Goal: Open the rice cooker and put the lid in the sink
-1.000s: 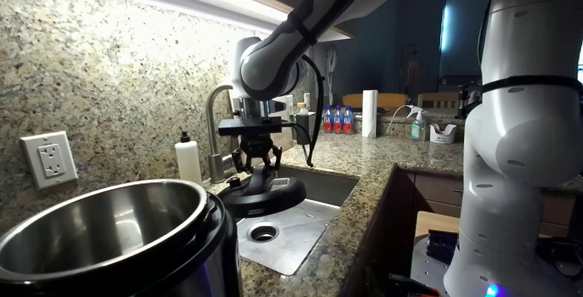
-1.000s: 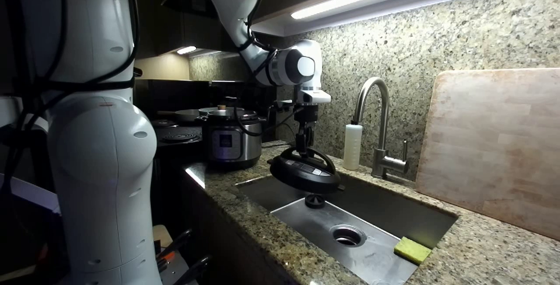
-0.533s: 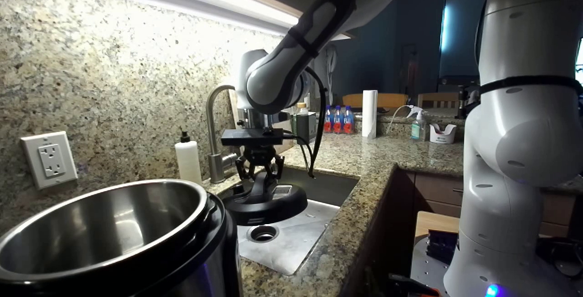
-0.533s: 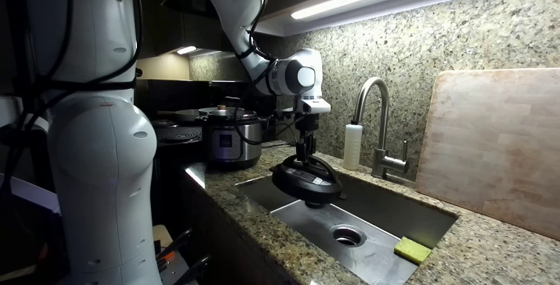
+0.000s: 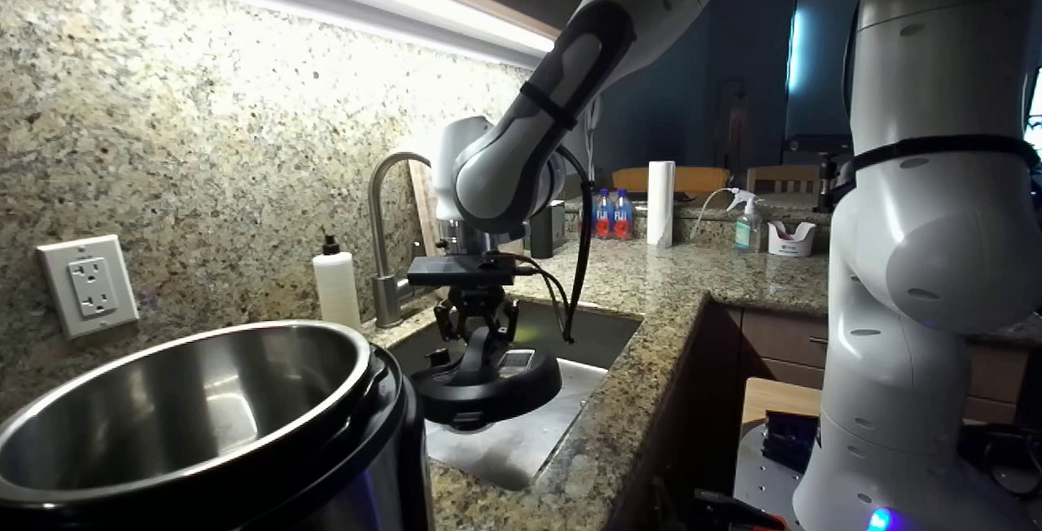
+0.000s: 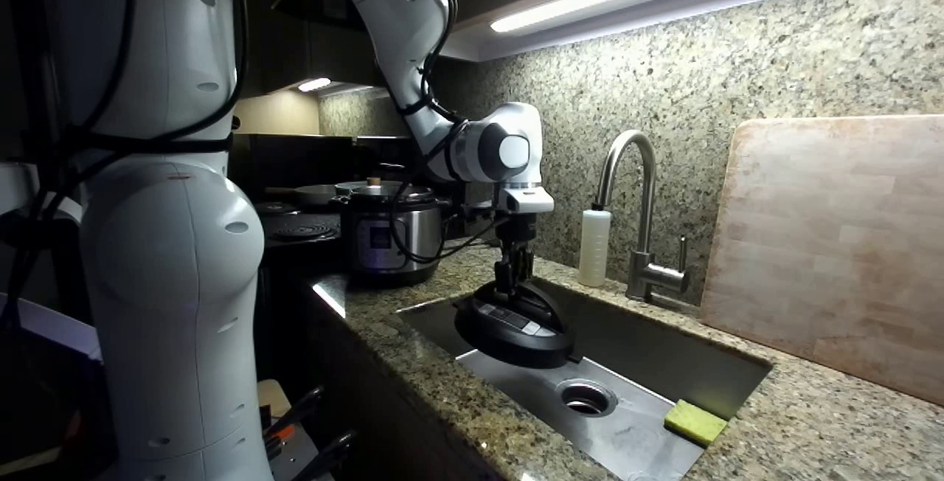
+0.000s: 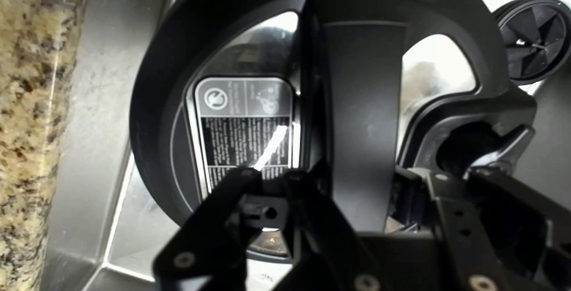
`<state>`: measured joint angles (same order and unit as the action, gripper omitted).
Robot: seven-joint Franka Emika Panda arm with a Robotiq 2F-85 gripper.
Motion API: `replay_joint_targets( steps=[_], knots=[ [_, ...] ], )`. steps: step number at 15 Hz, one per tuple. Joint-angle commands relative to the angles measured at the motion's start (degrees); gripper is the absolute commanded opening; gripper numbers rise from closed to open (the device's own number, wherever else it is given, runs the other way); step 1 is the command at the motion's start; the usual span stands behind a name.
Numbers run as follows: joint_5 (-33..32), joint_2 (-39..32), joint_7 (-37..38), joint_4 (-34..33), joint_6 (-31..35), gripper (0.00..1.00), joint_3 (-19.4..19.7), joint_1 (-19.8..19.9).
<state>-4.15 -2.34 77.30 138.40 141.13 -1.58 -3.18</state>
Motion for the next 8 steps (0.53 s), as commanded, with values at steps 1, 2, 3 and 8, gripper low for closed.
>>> replay_joint_targets(
  steps=[1, 2, 3, 8],
  knots=[
    [-2.21, 0.58, 3.14, 1.03, 2.36, 0.08, 0.2, -0.21],
    [-2.34, 0.22, 3.42, 1.06, 2.6, 0.08, 0.29, -0.3],
    [-2.27, -0.14, 3.64, 1.12, 2.87, 0.08, 0.38, -0.35],
    [-3.14, -1.81, 5.34, 0.96, 3.26, 0.08, 0.76, -0.79]
  ],
)
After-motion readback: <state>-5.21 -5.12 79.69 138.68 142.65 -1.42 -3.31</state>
